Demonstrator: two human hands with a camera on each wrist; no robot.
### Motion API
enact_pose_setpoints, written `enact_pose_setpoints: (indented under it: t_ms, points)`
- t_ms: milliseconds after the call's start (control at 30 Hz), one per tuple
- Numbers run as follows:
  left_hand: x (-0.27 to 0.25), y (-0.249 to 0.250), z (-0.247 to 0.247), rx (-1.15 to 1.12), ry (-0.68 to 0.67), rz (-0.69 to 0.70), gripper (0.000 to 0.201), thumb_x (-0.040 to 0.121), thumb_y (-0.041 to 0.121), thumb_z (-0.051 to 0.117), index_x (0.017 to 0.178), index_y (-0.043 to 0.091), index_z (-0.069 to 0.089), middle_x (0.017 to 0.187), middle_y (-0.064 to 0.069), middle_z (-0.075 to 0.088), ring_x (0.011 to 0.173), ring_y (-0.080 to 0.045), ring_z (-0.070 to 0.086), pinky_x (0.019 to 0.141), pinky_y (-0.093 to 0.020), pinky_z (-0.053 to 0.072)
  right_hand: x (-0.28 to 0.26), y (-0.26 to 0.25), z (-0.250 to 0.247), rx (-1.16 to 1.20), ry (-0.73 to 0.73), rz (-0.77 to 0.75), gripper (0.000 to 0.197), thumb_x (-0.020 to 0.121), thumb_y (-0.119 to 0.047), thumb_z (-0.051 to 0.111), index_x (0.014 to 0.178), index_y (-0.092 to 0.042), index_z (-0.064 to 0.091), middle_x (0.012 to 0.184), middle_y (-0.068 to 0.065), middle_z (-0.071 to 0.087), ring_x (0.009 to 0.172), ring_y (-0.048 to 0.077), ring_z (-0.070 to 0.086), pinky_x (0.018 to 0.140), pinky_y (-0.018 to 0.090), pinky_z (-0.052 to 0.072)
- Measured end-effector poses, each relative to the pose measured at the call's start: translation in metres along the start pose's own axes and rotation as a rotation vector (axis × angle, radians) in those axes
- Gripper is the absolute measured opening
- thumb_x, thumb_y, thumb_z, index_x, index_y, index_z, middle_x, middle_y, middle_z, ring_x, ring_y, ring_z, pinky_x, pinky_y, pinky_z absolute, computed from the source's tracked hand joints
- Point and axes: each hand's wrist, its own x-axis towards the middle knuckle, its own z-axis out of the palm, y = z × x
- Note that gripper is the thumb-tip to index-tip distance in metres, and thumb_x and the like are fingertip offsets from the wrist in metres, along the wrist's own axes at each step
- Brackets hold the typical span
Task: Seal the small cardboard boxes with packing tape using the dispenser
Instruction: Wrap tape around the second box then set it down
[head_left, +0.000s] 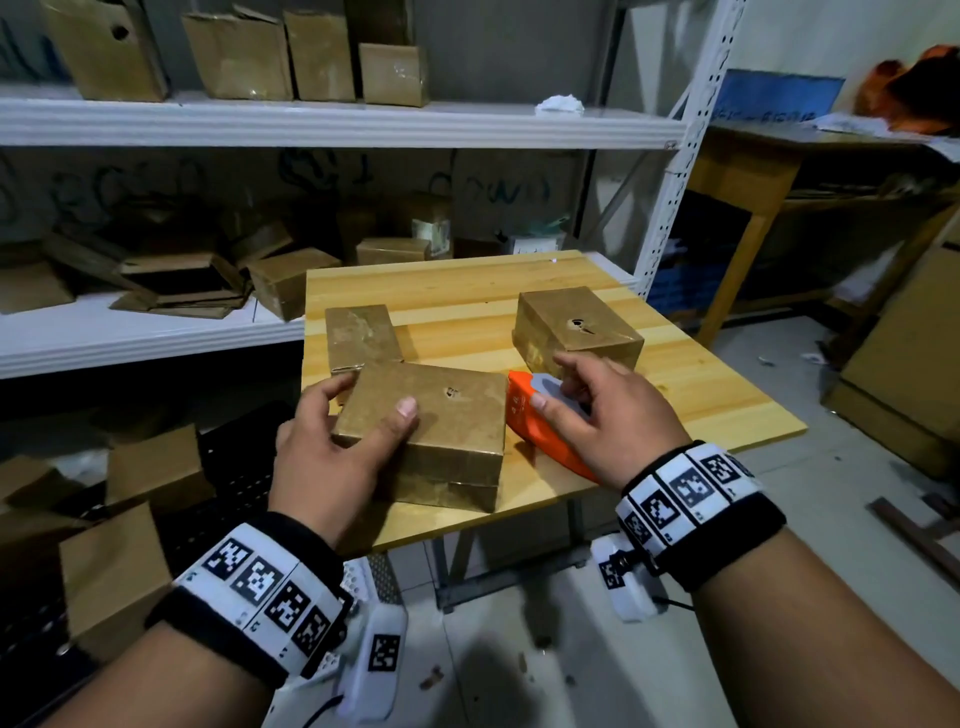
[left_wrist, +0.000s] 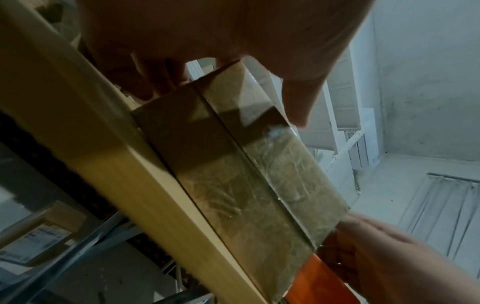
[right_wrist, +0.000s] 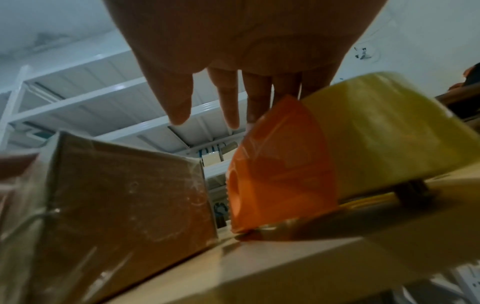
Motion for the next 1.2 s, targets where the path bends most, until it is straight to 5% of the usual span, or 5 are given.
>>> enact_pose_setpoints:
  t_ms: [167, 300, 600, 900, 1200]
  points:
    - [0.002, 0.000, -0.002, -0.089, -0.009, 0.052, 0.054, 0.077, 0.042, 0.070, 0.129, 0.054, 0.064, 0.141, 0.003, 0.055, 0.123, -0.022, 0.058, 0.106, -0.046, 0.052, 0.004, 0.005, 0.005, -0.111, -0.033, 0.029, 0.076, 0.095, -0.065, 0.061, 0.159, -0.033, 0.037, 0.147, 0.000, 0.056, 0.133, 0.022, 0.055, 0.109, 0.043, 0.050]
    - [0.004, -0.011, 0.000, -0.059, 0.005, 0.118, 0.046, 0.093, 0.016, 0.073, 0.135, 0.033, 0.065, 0.134, 0.005, 0.059, 0.098, -0.002, 0.060, 0.066, -0.004, 0.046, 0.004, 0.009, 0.009, -0.218, -0.038, 0.039, 0.082, 0.091, -0.069, 0.063, 0.158, -0.032, 0.034, 0.144, 0.002, 0.058, 0.126, 0.024, 0.062, 0.101, 0.041, 0.054]
    - [0.005, -0.010, 0.001, -0.064, 0.007, 0.132, 0.044, 0.088, 0.018, 0.078, 0.127, 0.034, 0.065, 0.137, 0.000, 0.059, 0.121, -0.022, 0.060, 0.084, -0.028, 0.050, -0.001, 0.008, 0.012, -0.326, -0.048, -0.032, 0.061, 0.101, -0.057, 0.056, 0.154, -0.033, 0.035, 0.136, -0.001, 0.069, 0.116, 0.024, 0.070, 0.103, 0.043, 0.053]
    - [0.004, -0.007, 0.000, -0.100, 0.000, 0.138, 0.045, 0.089, 0.013, 0.078, 0.130, 0.027, 0.065, 0.119, 0.012, 0.060, 0.108, -0.011, 0.061, 0.078, -0.022, 0.047, 0.000, 0.012, -0.028, 0.420, 0.256, 0.152, 0.030, 0.093, -0.049, 0.074, 0.117, -0.034, 0.068, 0.103, -0.010, 0.069, 0.083, 0.006, 0.065, 0.053, 0.019, 0.048]
    - [0.000, 0.009, -0.008, -0.075, 0.030, 0.163, 0.030, 0.089, 0.041, 0.075, 0.118, 0.036, 0.068, 0.124, 0.006, 0.066, 0.113, -0.015, 0.064, 0.092, -0.034, 0.059, -0.008, -0.001, -0.052, 0.876, -0.006, -0.042, 0.033, 0.078, -0.044, 0.076, 0.100, -0.020, 0.075, 0.087, 0.002, 0.082, 0.073, 0.017, 0.079, 0.061, 0.024, 0.061]
